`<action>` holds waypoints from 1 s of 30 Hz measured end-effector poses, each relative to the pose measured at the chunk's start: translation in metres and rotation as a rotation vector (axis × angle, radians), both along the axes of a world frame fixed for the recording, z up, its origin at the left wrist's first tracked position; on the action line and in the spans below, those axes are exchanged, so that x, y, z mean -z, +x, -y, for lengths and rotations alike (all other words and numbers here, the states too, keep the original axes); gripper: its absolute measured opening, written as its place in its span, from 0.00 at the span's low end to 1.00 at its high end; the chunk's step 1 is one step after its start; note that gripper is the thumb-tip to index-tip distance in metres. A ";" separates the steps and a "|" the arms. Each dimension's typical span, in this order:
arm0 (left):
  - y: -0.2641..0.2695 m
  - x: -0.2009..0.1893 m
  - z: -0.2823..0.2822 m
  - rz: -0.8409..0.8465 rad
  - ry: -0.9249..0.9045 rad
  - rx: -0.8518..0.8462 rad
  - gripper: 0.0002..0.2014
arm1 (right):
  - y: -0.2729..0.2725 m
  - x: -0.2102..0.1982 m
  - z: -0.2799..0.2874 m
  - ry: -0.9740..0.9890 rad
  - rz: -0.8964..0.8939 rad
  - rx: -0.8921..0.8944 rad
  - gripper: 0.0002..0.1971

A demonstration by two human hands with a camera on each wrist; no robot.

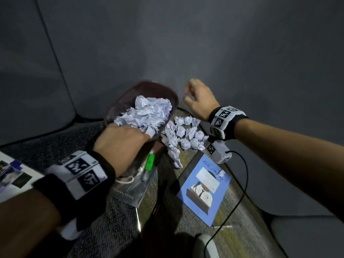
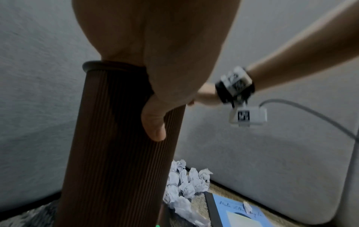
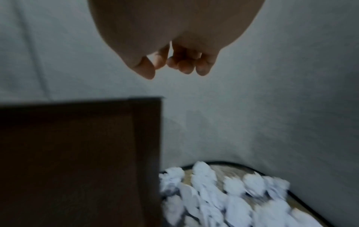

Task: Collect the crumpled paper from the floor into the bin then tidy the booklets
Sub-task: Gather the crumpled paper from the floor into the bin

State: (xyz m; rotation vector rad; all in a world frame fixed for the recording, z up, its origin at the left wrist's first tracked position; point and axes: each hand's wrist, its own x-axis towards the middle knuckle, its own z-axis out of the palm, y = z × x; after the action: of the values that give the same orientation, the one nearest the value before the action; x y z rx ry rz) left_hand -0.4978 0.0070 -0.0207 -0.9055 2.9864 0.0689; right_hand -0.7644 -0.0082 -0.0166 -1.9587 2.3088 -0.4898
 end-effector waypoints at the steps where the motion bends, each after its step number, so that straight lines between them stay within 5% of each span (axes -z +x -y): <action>1: 0.002 -0.001 0.002 0.008 -0.034 -0.003 0.16 | -0.015 0.017 -0.004 0.021 0.006 0.084 0.05; 4: 0.002 -0.004 0.003 0.079 -0.103 -0.010 0.13 | -0.047 0.087 -0.027 0.349 0.007 0.240 0.12; 7: 0.001 -0.007 0.008 0.159 -0.105 -0.049 0.16 | -0.040 0.155 -0.049 0.761 -0.032 0.140 0.33; 11: 0.000 -0.009 0.010 0.245 -0.068 -0.088 0.20 | -0.009 0.201 -0.055 0.794 -0.077 -0.081 0.58; 15: -0.003 -0.011 0.010 0.255 -0.058 -0.093 0.23 | 0.004 0.214 -0.046 0.760 0.032 -0.045 0.30; 20: -0.005 -0.016 0.008 0.280 -0.030 -0.109 0.31 | -0.003 0.203 -0.047 0.776 0.005 -0.060 0.16; 26: -0.013 -0.017 0.005 0.302 -0.042 -0.101 0.28 | -0.045 0.188 -0.056 0.429 0.132 0.176 0.08; 30: -0.021 -0.014 -0.001 0.135 -0.060 -0.142 0.23 | -0.088 0.181 -0.052 0.274 -0.026 0.373 0.18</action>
State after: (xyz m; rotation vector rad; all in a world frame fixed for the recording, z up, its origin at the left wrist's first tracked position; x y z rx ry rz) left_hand -0.5184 0.0082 -0.0070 -1.0809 2.8111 -0.0769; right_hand -0.8529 0.0442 -0.1973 -1.4301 2.6031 -0.1547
